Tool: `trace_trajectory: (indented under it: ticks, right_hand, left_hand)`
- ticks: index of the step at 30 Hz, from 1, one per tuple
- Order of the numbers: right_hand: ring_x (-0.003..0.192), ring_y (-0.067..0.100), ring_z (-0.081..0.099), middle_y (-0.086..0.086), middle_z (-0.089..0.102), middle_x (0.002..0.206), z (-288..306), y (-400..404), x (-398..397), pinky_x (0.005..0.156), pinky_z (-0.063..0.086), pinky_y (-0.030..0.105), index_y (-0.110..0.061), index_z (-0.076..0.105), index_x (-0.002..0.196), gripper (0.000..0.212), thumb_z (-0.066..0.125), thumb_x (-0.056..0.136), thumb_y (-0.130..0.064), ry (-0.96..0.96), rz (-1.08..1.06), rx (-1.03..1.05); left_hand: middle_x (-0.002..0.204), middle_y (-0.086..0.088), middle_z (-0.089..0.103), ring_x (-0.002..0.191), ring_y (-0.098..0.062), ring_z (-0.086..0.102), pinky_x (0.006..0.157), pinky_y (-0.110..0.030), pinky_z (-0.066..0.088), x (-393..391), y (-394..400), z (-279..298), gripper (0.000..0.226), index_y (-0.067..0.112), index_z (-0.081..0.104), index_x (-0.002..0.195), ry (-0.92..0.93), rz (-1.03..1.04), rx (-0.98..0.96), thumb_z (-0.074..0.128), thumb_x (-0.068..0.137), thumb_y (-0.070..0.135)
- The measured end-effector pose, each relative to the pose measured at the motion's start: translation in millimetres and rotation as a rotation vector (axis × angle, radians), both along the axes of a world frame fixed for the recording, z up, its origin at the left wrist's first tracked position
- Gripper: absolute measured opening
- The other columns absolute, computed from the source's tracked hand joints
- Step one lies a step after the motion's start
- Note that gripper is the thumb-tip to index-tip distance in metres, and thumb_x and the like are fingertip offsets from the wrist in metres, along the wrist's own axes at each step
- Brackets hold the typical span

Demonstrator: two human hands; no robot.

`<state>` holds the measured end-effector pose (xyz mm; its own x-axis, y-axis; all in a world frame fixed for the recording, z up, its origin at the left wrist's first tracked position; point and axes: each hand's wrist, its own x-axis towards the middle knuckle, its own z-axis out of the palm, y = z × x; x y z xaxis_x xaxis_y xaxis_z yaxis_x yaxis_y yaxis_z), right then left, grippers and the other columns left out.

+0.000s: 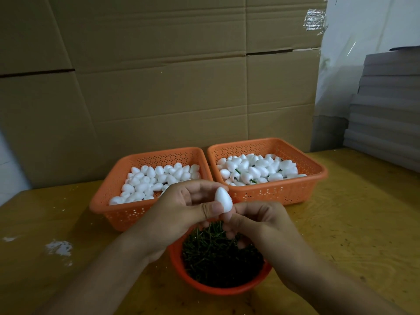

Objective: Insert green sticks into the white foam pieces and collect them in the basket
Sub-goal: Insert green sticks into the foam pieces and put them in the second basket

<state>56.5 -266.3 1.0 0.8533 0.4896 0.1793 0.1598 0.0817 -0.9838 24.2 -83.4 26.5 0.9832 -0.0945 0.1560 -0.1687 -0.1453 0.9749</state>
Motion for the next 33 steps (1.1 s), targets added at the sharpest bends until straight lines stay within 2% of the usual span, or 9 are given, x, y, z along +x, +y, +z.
trace_trajectory:
  ticks: [5,10,13,20,27,30,33]
  right_hand:
    - [0.065,0.009,0.063,0.004,0.070,0.069,1.6,-0.2,-1.7,0.055,0.048,0.019,-0.010,0.078,0.078,0.014,0.070,0.088,-0.018,0.072,0.035,0.024]
    - [0.057,0.011,0.059,0.009,0.069,0.064,-0.1,3.4,-2.2,0.051,0.047,0.022,-0.013,0.077,0.073,0.017,0.071,0.089,-0.017,-0.095,-0.124,0.000]
    - [0.053,0.010,0.055,0.008,0.066,0.060,-1.2,3.2,-2.8,0.050,0.043,0.024,-0.014,0.076,0.071,0.019,0.071,0.089,-0.018,-0.153,-0.132,-0.031]
    - [0.062,0.007,0.063,0.002,0.069,0.065,-0.5,2.3,-2.5,0.054,0.048,0.020,-0.014,0.078,0.074,0.017,0.071,0.089,-0.019,-0.010,-0.006,-0.002]
    - [0.064,0.007,0.065,0.001,0.074,0.072,0.0,3.3,-2.1,0.052,0.049,0.018,-0.018,0.078,0.078,0.011,0.072,0.086,-0.023,-0.037,-0.040,0.003]
    - [0.065,0.007,0.066,0.002,0.074,0.074,-1.0,4.2,-1.7,0.052,0.049,0.019,-0.016,0.077,0.079,0.015,0.069,0.091,-0.022,-0.001,-0.025,0.006]
    - [0.062,0.008,0.063,0.001,0.071,0.071,-4.7,4.2,-1.4,0.053,0.049,0.023,-0.019,0.075,0.081,0.016,0.066,0.093,-0.018,-0.123,-0.069,-0.083]
  left_hand:
    - [0.112,-0.005,0.075,0.097,-0.017,0.071,0.072,-0.021,0.055,-1.0,3.0,2.0,0.026,0.032,0.074,0.109,0.027,-0.040,-0.013,0.076,0.083,0.030]
    - [0.112,-0.002,0.075,0.099,-0.018,0.073,0.071,-0.022,0.057,-0.9,-1.5,0.5,0.032,0.034,0.072,0.108,-0.016,0.001,-0.025,0.081,0.077,0.033]
    - [0.106,-0.001,0.077,0.096,-0.016,0.074,0.071,-0.021,0.057,-0.9,-3.2,-0.2,0.029,0.034,0.073,0.103,-0.035,0.034,-0.008,0.080,0.075,0.032]
    - [0.110,-0.003,0.076,0.095,-0.017,0.073,0.074,-0.022,0.057,0.2,4.1,0.8,0.030,0.033,0.074,0.105,0.006,-0.009,0.013,0.077,0.075,0.031]
    - [0.113,-0.003,0.075,0.103,-0.024,0.072,0.084,-0.034,0.060,2.3,4.5,-0.5,0.030,0.032,0.074,0.107,0.013,0.024,-0.004,0.080,0.077,0.034]
    - [0.110,-0.004,0.075,0.101,-0.022,0.074,0.076,-0.027,0.060,4.1,9.0,1.8,0.034,0.025,0.075,0.107,0.024,0.079,-0.065,0.077,0.073,0.031]
    - [0.105,-0.002,0.076,0.097,-0.021,0.075,0.073,-0.024,0.058,7.6,15.9,1.0,0.032,0.027,0.076,0.108,0.070,0.131,-0.073,0.076,0.076,0.027]
